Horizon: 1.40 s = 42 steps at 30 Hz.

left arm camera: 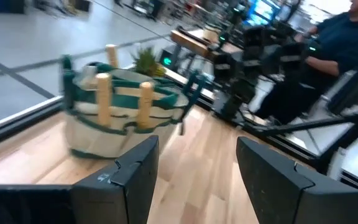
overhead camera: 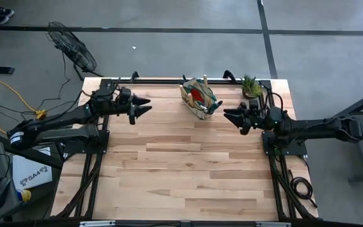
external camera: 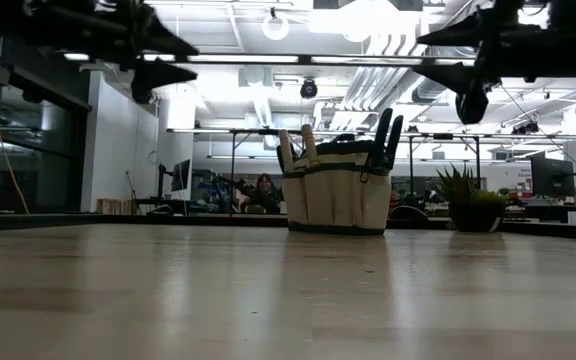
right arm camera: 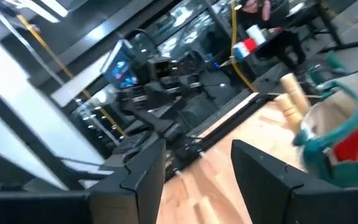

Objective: Pick & Place Garden tools in Gardening bag
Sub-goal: Return to Home Position

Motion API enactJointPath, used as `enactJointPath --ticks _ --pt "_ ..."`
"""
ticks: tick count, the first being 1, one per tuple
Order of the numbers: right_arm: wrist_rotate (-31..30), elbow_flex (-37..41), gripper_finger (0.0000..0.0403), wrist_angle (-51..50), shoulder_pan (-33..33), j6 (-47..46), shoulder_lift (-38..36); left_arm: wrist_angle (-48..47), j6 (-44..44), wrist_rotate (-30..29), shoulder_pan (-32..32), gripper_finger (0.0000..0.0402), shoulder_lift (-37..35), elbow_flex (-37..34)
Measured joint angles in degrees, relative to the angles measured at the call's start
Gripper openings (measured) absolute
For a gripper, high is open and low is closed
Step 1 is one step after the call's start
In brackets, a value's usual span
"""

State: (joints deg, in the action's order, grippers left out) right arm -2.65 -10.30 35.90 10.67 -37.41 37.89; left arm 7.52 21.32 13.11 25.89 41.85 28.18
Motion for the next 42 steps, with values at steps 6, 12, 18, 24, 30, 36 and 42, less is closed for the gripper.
enactJointPath --ticks 6,12,18,24,30,36,42 --pt "-0.1 4.8 0.0175 8.8 -2.8 -1.0 -2.6 0.0 0.8 -2.5 0.1 0.0212 -8.8 -5.4" --pt "-0.1 8.4 0.0175 10.2 -2.8 -0.9 -8.2 -0.6 1.0 -1.4 0.0 0.0212 -14.0 -7.6" --pt "-0.4 9.8 0.0175 6.8 -2.8 -0.2 -13.6 -2.0 3.3 -1.6 0.0 0.0212 -19.9 -11.4" --pt "-0.4 9.8 0.0175 1.9 -2.8 0.9 -18.3 -3.8 5.7 -4.0 0.0 0.0212 -27.1 -13.7" --pt "0.1 9.8 0.0175 -5.0 -1.2 1.2 -24.7 -11.0 6.3 -7.4 0.0 0.0212 -33.5 -14.1" --pt "0.9 9.8 0.0175 -14.9 2.0 -1.2 -31.3 -12.8 7.4 -11.4 0.0 0.0212 -36.9 -14.1" --pt "2.9 9.9 0.0175 -16.4 5.1 -0.7 -34.1 -13.1 7.9 -11.8 0.0 0.0212 -36.3 -14.4"
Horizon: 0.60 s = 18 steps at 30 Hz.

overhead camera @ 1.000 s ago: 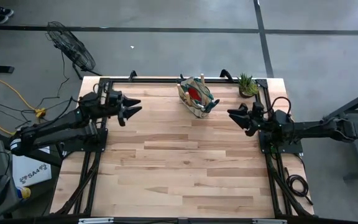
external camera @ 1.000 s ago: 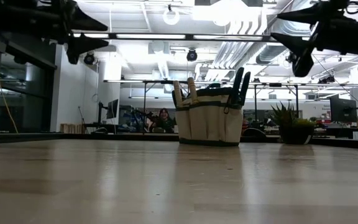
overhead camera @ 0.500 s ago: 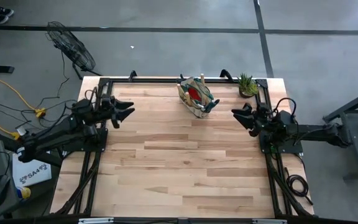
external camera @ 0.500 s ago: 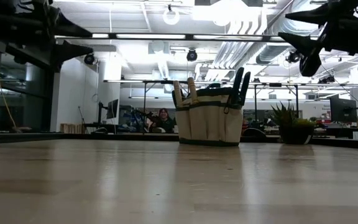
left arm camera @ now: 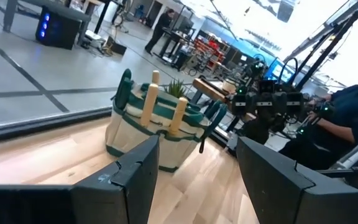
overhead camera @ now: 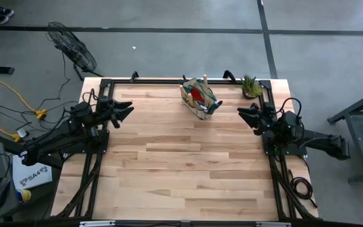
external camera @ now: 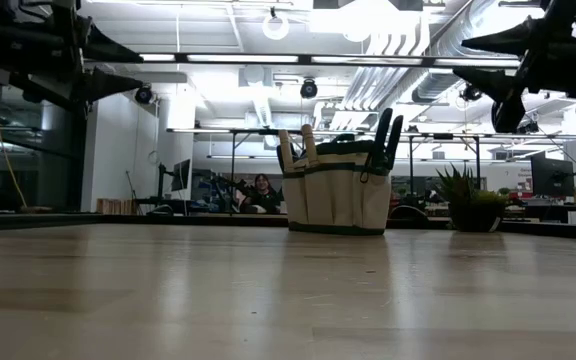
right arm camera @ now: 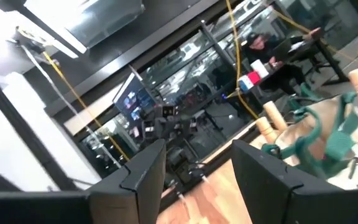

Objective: Pick & Place Garden tools in Gardening bag
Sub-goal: Return to Home Position

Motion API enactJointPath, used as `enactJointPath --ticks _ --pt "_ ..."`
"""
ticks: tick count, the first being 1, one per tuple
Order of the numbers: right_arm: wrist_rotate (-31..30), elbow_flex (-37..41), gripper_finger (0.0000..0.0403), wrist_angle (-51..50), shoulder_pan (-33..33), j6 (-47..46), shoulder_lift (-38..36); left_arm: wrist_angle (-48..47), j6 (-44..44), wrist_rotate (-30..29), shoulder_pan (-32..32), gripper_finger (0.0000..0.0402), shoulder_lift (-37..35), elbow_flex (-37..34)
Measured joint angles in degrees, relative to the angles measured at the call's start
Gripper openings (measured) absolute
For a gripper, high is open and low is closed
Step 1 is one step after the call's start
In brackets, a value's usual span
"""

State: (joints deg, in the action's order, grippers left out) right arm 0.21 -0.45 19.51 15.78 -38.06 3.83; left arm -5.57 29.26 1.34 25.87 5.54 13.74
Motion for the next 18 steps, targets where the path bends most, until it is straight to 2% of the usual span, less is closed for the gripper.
enactJointPath --ticks 4,9,18 --pt "0.3 0.0 0.0175 -0.2 2.1 -1.2 -0.1 5.4 2.4 0.3 0.0 0.0212 0.0 -4.4" --pt "5.0 0.0 0.0175 -1.2 3.5 -3.4 -0.1 12.9 4.0 1.0 0.0 0.0212 -0.1 -9.7" --pt "4.3 0.0 0.0175 -1.2 3.5 -3.8 -0.1 11.6 2.7 0.9 0.0 0.0212 -0.2 -9.9"
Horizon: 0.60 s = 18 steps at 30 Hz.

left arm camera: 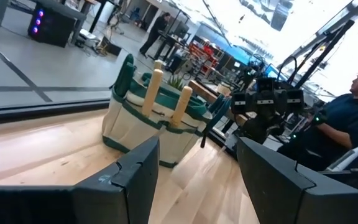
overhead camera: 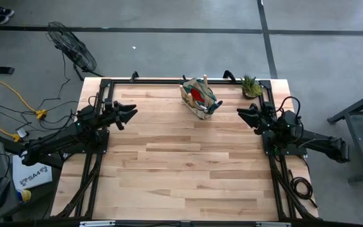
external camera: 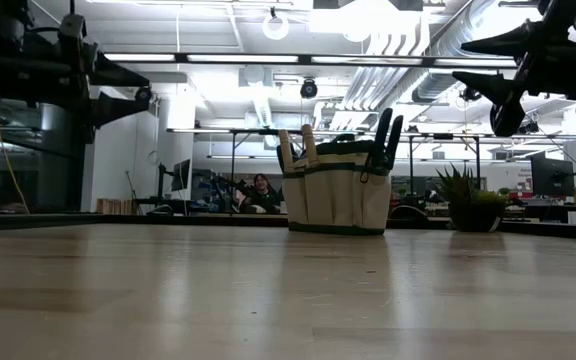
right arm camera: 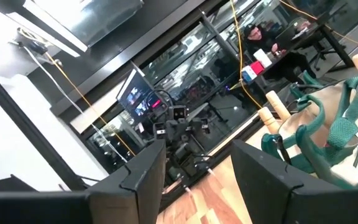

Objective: Pick & Place Garden tools in Gardening bag
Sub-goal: Return to Home Position

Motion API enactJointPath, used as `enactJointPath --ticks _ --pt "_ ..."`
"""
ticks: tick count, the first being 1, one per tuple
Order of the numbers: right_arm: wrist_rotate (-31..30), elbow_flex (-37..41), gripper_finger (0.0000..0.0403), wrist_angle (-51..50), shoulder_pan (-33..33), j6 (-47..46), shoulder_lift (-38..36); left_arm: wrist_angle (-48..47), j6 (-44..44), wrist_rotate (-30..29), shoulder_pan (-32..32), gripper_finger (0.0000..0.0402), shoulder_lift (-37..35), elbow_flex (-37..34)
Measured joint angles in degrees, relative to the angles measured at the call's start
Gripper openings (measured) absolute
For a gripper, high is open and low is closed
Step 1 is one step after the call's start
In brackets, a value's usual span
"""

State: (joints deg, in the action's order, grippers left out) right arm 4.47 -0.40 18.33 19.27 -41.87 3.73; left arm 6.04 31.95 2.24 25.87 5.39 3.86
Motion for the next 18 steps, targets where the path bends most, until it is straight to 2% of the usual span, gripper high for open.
enactJointPath --ticks 7,11,18 --pt "0.0 0.0 0.0175 -0.7 0.0 0.0 0.0 -0.3 -1.8 -1.2 0.0 0.0212 0.0 0.0" --pt "0.4 0.0 0.0175 -2.0 0.0 0.0 0.0 -2.3 -3.2 -4.1 0.0 0.0212 0.0 0.0" --pt "0.4 0.0 0.0175 -2.0 0.0 0.1 0.1 -7.3 -1.3 -4.2 0.0 0.0212 0.0 0.0"
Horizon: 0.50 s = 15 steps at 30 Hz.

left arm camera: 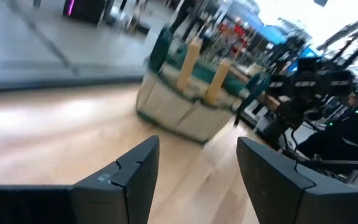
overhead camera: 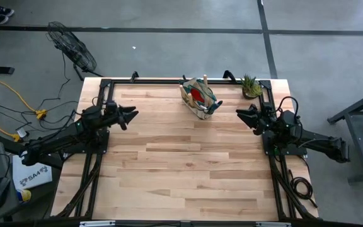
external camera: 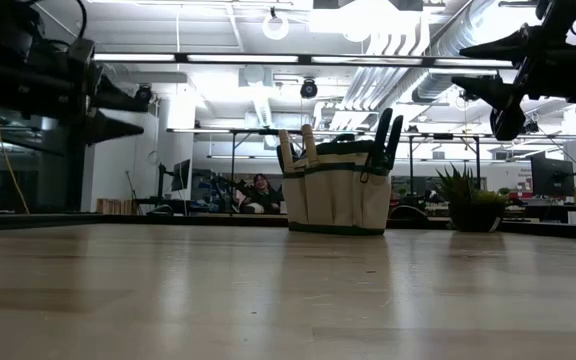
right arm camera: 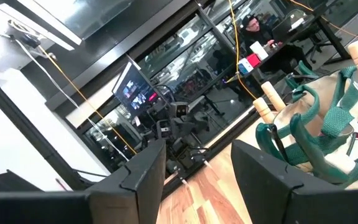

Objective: Pick & Place Garden tools in Gardening bag
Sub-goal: Return to Home Position

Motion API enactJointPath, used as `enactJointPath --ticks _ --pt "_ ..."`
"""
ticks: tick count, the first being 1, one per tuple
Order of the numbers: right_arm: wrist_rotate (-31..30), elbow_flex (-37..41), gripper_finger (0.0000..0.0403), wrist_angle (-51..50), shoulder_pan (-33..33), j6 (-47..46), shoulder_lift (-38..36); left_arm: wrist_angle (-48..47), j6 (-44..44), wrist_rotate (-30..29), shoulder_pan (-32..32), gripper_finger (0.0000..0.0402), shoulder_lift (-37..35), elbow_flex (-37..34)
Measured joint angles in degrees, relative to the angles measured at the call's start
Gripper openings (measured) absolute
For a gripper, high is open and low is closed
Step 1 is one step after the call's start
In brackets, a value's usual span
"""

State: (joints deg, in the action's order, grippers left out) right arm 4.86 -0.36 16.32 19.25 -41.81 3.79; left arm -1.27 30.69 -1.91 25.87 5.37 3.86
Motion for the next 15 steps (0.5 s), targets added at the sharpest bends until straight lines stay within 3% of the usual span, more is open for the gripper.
enactJointPath --ticks 5,15 --pt "0.0 0.0 0.0175 0.0 0.0 0.0 0.0 -4.7 5.5 0.2 0.0 0.0212 0.0 0.1" --pt "0.0 0.0 0.0175 0.0 0.0 0.0 0.0 -5.1 5.6 0.2 0.0 0.0212 0.0 0.2"
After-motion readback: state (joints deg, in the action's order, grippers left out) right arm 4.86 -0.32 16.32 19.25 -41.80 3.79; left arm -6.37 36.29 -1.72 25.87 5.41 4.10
